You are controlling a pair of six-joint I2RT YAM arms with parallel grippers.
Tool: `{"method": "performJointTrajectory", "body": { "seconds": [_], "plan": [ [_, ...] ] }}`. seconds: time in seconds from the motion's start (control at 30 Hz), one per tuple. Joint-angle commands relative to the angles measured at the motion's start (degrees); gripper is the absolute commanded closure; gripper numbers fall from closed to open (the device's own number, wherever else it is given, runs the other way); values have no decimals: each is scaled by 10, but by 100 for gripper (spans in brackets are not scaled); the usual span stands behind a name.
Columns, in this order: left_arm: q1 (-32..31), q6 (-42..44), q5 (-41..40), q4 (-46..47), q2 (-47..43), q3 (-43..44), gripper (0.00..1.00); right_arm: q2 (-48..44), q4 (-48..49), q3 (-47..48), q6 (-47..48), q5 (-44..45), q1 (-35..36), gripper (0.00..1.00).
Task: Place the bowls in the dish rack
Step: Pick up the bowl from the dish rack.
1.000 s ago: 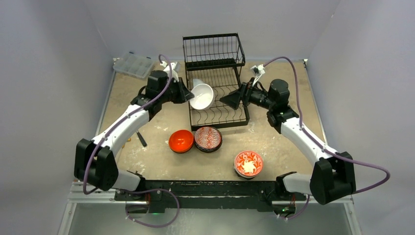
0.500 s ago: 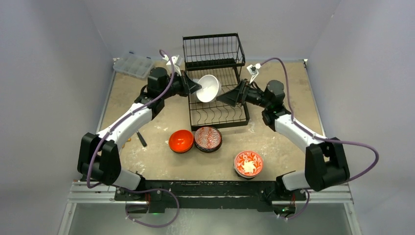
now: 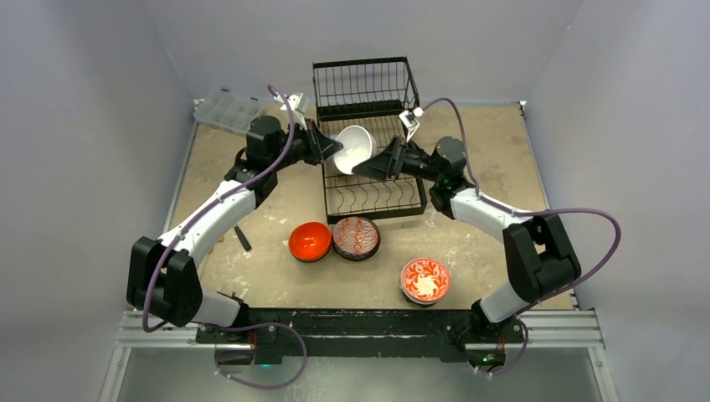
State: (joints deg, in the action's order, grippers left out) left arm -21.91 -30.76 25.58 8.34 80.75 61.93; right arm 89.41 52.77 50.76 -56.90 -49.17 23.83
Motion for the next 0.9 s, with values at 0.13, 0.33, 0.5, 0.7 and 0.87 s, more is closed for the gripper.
{"method": "performJointTrajectory", "body": {
  "seconds": [0.13, 0.33, 0.5, 0.7, 0.87],
  "plan": [
    [-3, 3, 20, 39, -10, -6, 100, -2, 20, 50, 10, 15, -2, 2],
    [-3, 5, 25, 38, -9, -5, 100, -14, -132, 92, 113, 65, 0, 3],
    [-3, 10, 25, 34, -10, -5, 100, -23, -171, 105, 140, 93, 0, 1],
    [-3, 12, 20, 30, -8, -5, 100, -6, -113, 91, 90, 45, 2, 2],
    [-3, 19, 15, 24, -12, -3, 100, 8, -60, 66, 44, 6, 3, 1]
  ]
}}
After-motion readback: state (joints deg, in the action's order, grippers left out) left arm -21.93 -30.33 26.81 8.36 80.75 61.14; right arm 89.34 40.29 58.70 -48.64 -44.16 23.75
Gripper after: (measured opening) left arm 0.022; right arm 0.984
